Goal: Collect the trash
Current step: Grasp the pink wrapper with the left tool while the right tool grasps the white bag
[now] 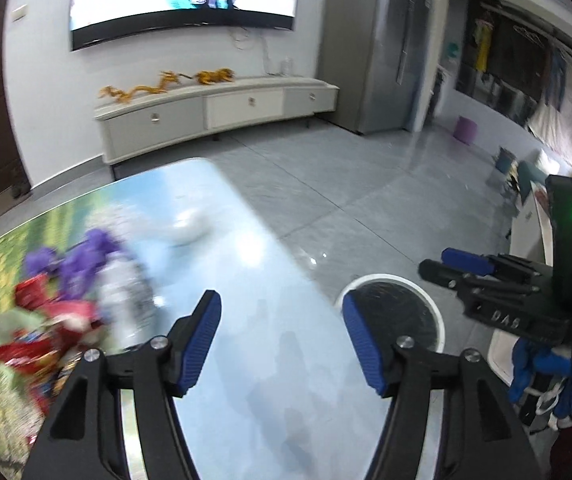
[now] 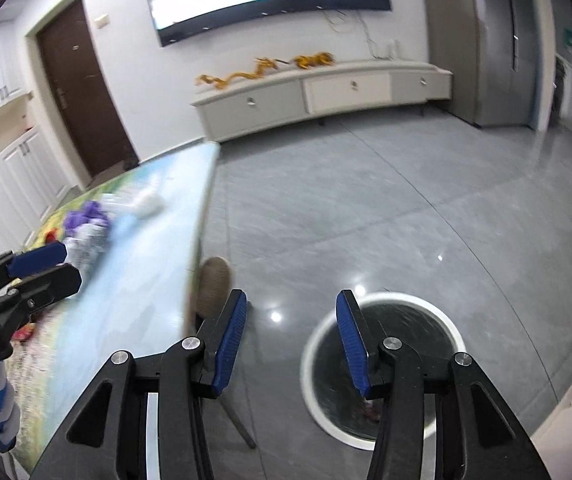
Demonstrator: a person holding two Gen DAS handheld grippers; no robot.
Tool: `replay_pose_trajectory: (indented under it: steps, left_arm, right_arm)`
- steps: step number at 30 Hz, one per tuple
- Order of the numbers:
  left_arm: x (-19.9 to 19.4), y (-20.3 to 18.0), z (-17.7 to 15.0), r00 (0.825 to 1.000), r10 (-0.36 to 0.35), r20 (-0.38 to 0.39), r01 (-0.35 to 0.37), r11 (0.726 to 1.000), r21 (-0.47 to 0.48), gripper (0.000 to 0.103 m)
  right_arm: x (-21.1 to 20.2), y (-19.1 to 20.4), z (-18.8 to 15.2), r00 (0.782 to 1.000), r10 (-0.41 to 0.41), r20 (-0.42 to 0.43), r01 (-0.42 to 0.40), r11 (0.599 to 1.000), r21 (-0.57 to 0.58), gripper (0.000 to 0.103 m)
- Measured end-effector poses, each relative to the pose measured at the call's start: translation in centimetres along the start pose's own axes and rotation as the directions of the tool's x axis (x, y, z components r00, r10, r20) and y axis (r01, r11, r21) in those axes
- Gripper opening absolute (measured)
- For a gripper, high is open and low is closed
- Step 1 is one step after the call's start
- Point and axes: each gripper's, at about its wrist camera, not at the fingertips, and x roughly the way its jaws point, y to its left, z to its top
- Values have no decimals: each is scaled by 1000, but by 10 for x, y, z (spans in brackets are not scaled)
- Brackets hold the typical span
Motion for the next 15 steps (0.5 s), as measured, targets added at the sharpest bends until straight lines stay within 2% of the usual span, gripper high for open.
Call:
replay_pose_trajectory:
  steps: [3, 6, 10, 15]
  left_arm:
    - [-23, 36, -13, 999, 37, 23, -36, 999, -38, 62]
    - [-44, 72, -27, 996, 81, 37, -78, 994, -71, 62]
    - [-65, 124, -55, 989, 140, 35, -135, 982, -134, 72]
    - [-71, 169, -87, 990, 140, -4, -138, 970, -198, 72]
  right_arm:
    - [-4, 25, 5, 1000, 26, 10, -26, 999, -39, 47]
    - [-6, 51, 11, 999, 52, 16, -50, 995, -82, 53]
    - [-6, 87, 19, 995, 99, 10, -97, 986, -137, 56]
    - [7, 131, 26, 985, 168, -26, -170, 969, -179, 61]
